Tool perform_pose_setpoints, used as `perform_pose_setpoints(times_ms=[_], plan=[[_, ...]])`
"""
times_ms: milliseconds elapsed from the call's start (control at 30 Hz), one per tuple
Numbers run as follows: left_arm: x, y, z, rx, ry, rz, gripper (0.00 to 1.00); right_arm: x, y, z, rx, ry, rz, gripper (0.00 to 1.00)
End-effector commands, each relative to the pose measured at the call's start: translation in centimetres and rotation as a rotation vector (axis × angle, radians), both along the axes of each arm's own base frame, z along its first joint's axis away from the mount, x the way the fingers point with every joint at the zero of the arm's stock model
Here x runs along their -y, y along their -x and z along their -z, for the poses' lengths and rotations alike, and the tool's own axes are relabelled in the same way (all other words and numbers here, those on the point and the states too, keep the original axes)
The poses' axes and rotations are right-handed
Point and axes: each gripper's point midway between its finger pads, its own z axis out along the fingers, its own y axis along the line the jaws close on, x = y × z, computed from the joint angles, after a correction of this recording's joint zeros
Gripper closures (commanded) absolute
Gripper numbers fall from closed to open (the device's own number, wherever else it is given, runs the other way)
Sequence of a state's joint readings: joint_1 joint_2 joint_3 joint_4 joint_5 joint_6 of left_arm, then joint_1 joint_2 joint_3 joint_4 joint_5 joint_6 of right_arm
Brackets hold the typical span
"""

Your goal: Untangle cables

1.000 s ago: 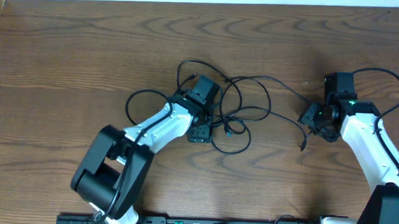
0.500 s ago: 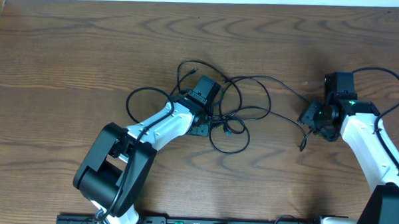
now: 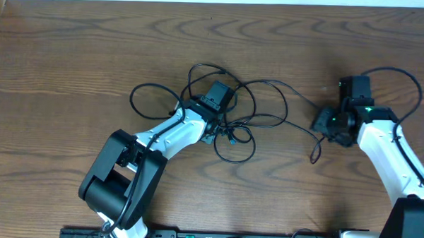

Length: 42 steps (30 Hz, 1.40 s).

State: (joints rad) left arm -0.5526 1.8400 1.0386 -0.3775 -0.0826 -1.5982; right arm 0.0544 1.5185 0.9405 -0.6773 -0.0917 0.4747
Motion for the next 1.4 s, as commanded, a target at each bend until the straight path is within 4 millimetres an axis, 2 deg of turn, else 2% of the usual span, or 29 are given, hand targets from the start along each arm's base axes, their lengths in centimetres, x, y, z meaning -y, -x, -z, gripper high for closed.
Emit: perform_pose_setpoints(times_ms=[0, 67, 100, 233, 367, 433, 467, 500, 533, 600, 700, 733, 833, 867, 933, 1000, 1033, 1100, 1133, 1167, 1200, 1267, 1367], plan=[[-1.3, 0.0, 0.8, 0.002, -0.132, 0.165, 0.92, -5.3, -0.4, -1.1, 0.066, -0.185, -0.251, 0.38], [-1.3, 0.0, 0.8, 0.002, -0.171, 0.277, 0.92, -7.7, -1.0, -2.2, 0.12, -0.265, -0.318, 0.38], [-1.3, 0.0, 0.8, 0.002, -0.183, 0.314, 0.92, -8.3, -1.2, -2.4, 0.136, -0.272, -0.333, 0.38], [-1.5, 0.3, 0.9, -0.012, -0.235, 0.456, 0.92, -9.9, -1.8, -2.9, 0.183, -0.274, -0.382, 0.36], [-1.9, 1.0, 1.1, -0.045, -0.254, 0.483, 0.92, -10.3, -2.1, -2.8, 0.202, -0.23, -0.399, 0.35], [-1.9, 1.0, 1.1, -0.044, -0.253, 0.482, 0.92, -8.2, -2.5, -2.0, 0.192, -0.09, -0.347, 0.56], [-1.9, 1.0, 1.1, -0.044, -0.254, 0.482, 0.92, -5.0, -2.3, -1.1, 0.152, 0.069, -0.255, 0.72], [-2.0, 0.9, 1.1, -0.043, -0.258, 0.481, 0.92, -1.1, -1.5, -0.6, 0.095, 0.23, -0.104, 0.93], [-2.0, 0.9, 1.1, -0.042, -0.261, 0.48, 0.92, 1.4, -0.8, -0.6, 0.061, 0.326, -0.002, 0.99], [-2.3, 0.7, 1.0, -0.037, -0.278, 0.474, 0.92, 5.4, 0.9, -1.0, 0.01, 0.47, 0.169, 0.99], [-2.3, 0.6, 1.0, -0.032, -0.281, 0.472, 0.92, 9.1, 2.8, -1.5, -0.041, 0.565, 0.321, 0.99], [-2.4, 0.6, 0.9, -0.031, -0.284, 0.471, 0.92, 11.1, 3.8, -1.5, -0.075, 0.581, 0.402, 0.99], [-2.4, 0.6, 0.9, -0.031, -0.285, 0.47, 0.92, 14.0, 4.9, -1.1, -0.117, 0.525, 0.531, 0.99], [-2.5, 0.6, 0.9, -0.031, -0.288, 0.468, 0.92, 14.2, 4.9, -0.8, -0.119, 0.481, 0.556, 0.99], [-2.7, 0.5, 0.9, -0.029, -0.294, 0.463, 0.92, 13.8, 4.5, -0.1, -0.119, 0.37, 0.577, 0.96], [-2.7, 0.4, 0.9, -0.029, -0.294, 0.462, 0.92, 12.4, 3.4, 0.4, -0.108, 0.251, 0.5, 0.92], [-2.7, 0.4, 0.9, -0.026, -0.293, 0.463, 0.92, 10.4, 1.7, 0.4, -0.061, 0.139, 0.346, 0.84], [-2.5, 0.2, 0.9, -0.019, -0.292, 0.483, 0.92, 7.2, -0.3, -0.1, 0.019, -0.01, 0.157, 0.75], [-2.1, 0.1, 0.8, -0.009, -0.284, 0.521, 0.92, 5.0, -1.4, -0.8, 0.078, -0.11, 0.046, 0.68], [-1.5, -0.2, 0.8, 0.006, -0.271, 0.567, 0.92, 3.7, -2.0, -1.4, 0.116, -0.167, -0.016, 0.63], [-0.3, -0.6, 0.6, 0.038, -0.249, 0.661, 0.92, 1.3, -3.1, -2.8, 0.201, -0.279, -0.122, 0.54], [0.4, -0.9, 0.5, 0.064, -0.237, 0.729, 0.93, -0.5, -4.5, -4.4, 0.276, -0.368, -0.149, 0.52], [0.6, -1.1, 0.4, 0.073, -0.239, 0.741, 0.92, -1.9, -5.4, -5.0, 0.277, -0.427, -0.062, 0.55]])
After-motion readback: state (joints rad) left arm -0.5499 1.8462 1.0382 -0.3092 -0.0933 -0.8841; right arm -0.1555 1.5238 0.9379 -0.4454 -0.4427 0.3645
